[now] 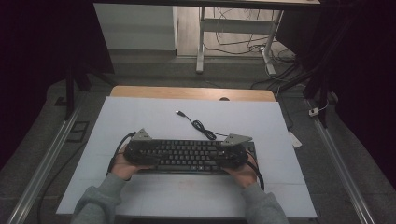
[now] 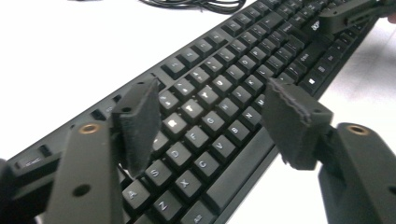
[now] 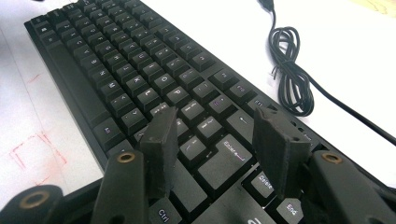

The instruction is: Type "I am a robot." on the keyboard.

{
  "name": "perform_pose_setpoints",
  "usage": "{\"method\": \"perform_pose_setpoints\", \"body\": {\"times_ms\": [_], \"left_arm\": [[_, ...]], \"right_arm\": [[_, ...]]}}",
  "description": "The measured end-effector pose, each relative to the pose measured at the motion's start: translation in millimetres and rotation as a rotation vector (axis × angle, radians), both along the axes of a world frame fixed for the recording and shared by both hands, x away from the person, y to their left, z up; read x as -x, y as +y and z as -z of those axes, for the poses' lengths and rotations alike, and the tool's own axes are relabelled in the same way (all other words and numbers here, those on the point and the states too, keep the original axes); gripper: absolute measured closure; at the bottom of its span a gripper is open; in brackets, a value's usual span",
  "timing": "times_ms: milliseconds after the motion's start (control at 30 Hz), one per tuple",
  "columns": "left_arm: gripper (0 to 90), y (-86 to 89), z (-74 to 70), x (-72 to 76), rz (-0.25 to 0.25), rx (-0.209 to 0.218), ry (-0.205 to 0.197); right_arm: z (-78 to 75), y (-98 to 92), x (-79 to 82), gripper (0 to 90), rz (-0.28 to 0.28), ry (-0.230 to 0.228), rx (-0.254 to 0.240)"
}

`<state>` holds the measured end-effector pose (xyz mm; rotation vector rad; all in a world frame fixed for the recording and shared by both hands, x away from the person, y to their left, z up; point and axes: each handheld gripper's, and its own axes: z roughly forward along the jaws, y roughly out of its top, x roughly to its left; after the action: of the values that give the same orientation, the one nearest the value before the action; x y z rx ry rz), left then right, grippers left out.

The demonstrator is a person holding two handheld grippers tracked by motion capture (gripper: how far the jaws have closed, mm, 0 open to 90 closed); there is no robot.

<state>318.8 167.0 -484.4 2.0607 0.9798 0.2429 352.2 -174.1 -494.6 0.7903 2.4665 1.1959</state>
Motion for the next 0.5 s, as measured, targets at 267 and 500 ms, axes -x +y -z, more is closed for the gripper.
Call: {"method": "perform_pose_setpoints", "body": {"times_ms": [267, 500], "left_arm": [[28.2, 6.5, -2.6, -1.1, -0.024, 0.015, 0.004], [24.7, 7.4, -3.1, -1.2, -0.035, 0.015, 0.007]], "right_arm": [[0.3, -0.4, -0.4, 50.2, 0.001, -0.001, 0.004], [0.1, 0.0, -0.2, 50.1, 0.001, 0.000, 0.005]]}}
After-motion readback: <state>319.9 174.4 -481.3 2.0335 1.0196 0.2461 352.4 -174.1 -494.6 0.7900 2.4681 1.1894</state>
